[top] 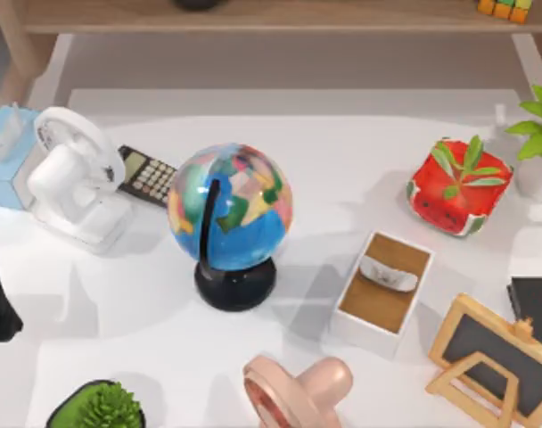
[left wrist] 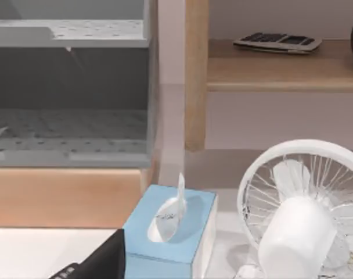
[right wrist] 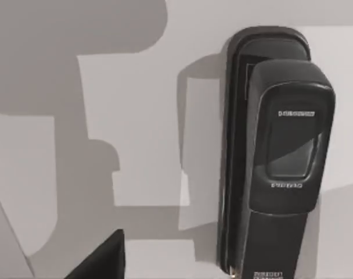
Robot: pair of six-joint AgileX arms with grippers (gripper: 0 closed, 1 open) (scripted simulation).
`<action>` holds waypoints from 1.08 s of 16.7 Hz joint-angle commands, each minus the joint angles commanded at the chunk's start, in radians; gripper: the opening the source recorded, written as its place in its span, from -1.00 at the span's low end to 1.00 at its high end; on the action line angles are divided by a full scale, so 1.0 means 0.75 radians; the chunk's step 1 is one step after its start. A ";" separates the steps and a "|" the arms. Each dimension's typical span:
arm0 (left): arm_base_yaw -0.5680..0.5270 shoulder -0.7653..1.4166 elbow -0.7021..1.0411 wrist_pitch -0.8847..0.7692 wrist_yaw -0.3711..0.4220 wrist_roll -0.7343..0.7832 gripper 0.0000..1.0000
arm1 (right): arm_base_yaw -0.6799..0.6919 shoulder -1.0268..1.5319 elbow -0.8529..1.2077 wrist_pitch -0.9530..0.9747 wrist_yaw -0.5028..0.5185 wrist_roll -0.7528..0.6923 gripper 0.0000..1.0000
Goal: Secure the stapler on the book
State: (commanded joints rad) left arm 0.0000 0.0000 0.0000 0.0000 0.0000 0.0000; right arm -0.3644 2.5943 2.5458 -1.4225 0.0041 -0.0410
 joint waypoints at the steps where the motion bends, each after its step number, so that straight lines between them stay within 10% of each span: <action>1: 0.000 0.000 0.000 0.000 0.000 0.000 1.00 | 0.002 0.017 0.024 -0.008 -0.002 0.001 1.00; 18: 0.000 0.000 0.000 0.000 0.000 0.000 1.00 | -0.011 -0.039 -0.209 0.155 -0.005 -0.010 1.00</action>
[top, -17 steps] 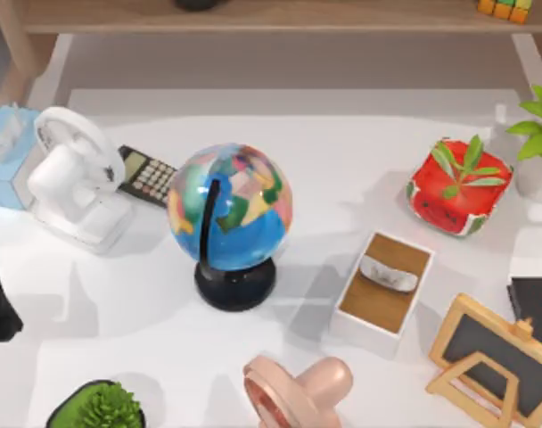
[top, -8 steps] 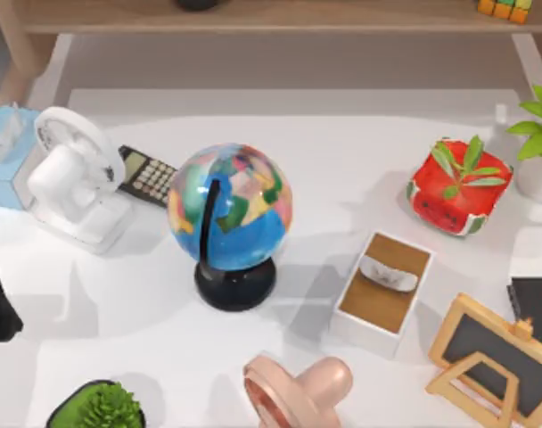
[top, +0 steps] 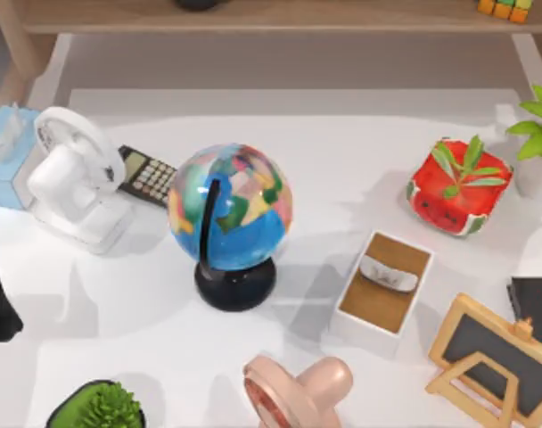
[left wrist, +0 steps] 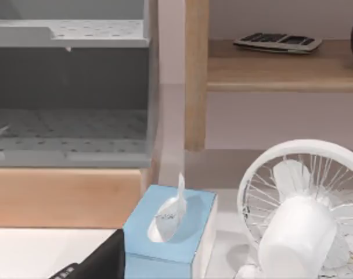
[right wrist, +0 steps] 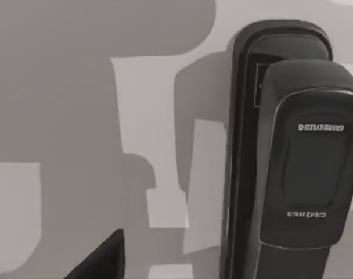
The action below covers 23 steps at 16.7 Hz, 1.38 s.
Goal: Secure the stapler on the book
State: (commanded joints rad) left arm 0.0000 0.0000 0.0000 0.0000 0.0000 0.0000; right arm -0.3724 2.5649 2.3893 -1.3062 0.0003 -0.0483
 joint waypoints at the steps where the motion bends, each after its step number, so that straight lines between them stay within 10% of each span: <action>1: 0.000 0.000 0.000 0.000 0.000 0.000 1.00 | 0.002 0.011 -0.011 0.022 0.001 0.002 1.00; 9: 0.000 0.000 0.000 0.000 0.000 0.000 1.00 | 0.016 0.063 -0.020 0.098 0.002 0.014 1.00; 23: 0.000 0.000 0.000 0.000 0.000 0.000 1.00 | 0.016 0.063 -0.020 0.098 0.002 0.014 -1.00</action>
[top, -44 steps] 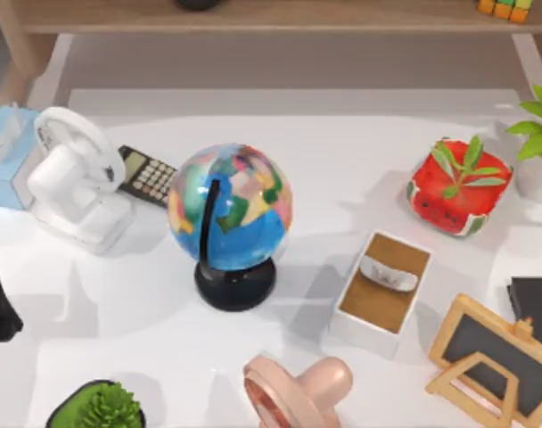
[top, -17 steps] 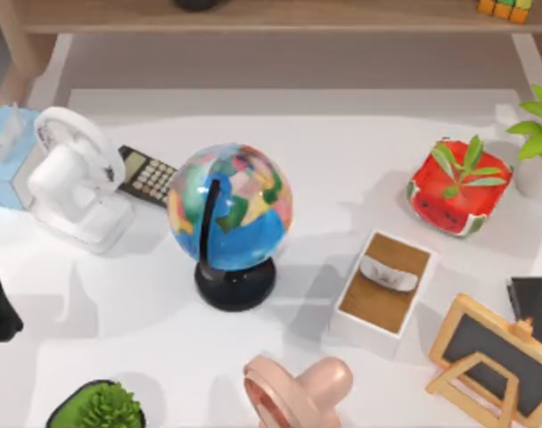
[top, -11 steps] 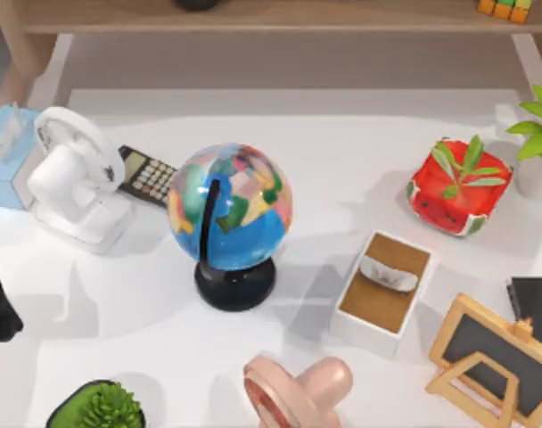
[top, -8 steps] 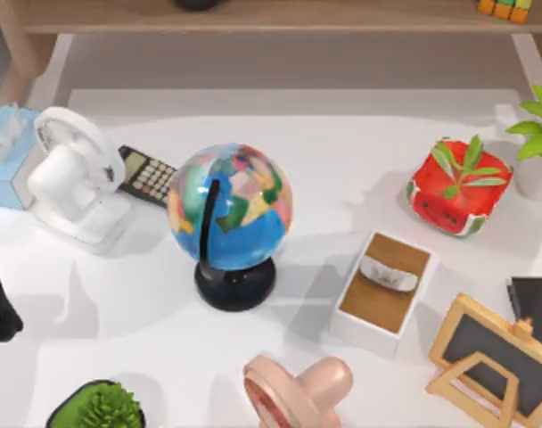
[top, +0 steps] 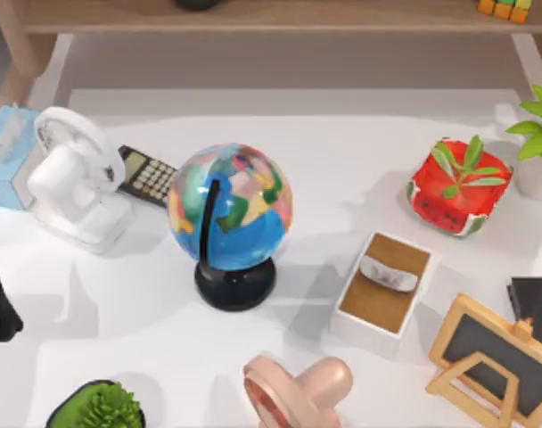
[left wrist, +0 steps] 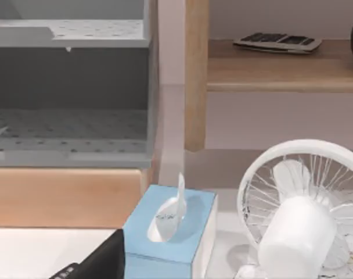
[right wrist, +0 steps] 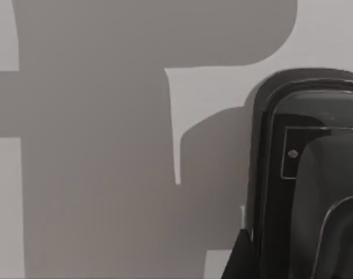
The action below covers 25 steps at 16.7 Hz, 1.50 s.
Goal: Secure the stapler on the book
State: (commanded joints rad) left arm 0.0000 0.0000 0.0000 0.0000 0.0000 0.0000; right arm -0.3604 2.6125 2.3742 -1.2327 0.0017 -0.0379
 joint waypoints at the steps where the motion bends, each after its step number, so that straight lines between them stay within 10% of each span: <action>1: 0.000 0.000 0.000 0.000 0.000 0.000 1.00 | 0.000 0.000 0.000 0.000 0.000 0.000 -1.00; 25: 0.000 0.000 0.000 0.000 0.000 0.000 1.00 | 0.081 -0.780 -0.588 0.275 0.002 -0.054 -1.00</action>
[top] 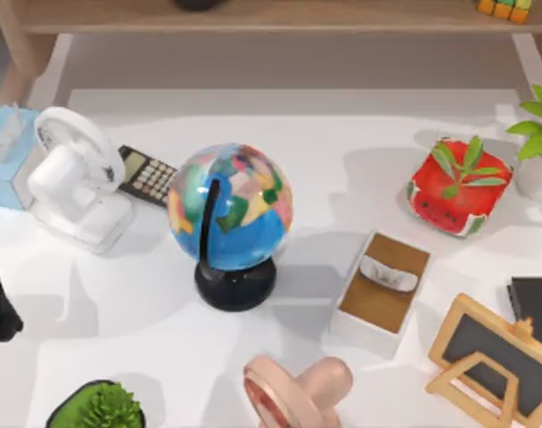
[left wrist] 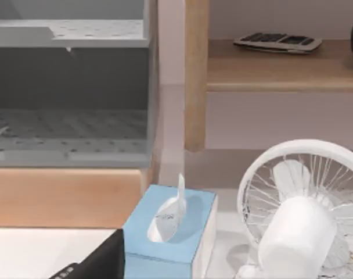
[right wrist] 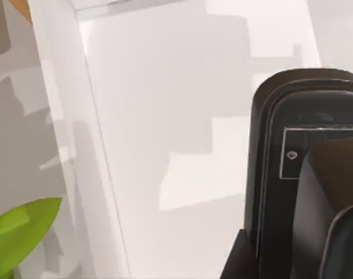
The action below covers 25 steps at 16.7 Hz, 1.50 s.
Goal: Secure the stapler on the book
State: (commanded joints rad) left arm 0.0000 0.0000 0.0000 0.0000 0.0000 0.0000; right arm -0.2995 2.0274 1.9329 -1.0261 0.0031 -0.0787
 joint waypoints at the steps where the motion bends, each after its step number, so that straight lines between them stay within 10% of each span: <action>1: 0.000 0.000 0.000 0.000 0.000 0.000 1.00 | 0.023 -0.072 -0.068 0.018 0.001 0.001 -1.00; 16: 0.000 0.000 0.000 0.000 0.000 0.000 1.00 | 0.300 -0.716 -1.192 0.132 -0.010 0.015 -1.00; 25: 0.000 0.000 0.000 0.000 0.000 0.000 1.00 | 0.315 -0.724 -1.338 0.147 -0.014 0.016 -1.00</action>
State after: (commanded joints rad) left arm 0.0000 0.0000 0.0000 0.0000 0.0000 0.0000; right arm -0.0636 1.4842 0.9297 -0.9158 -0.0076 -0.0664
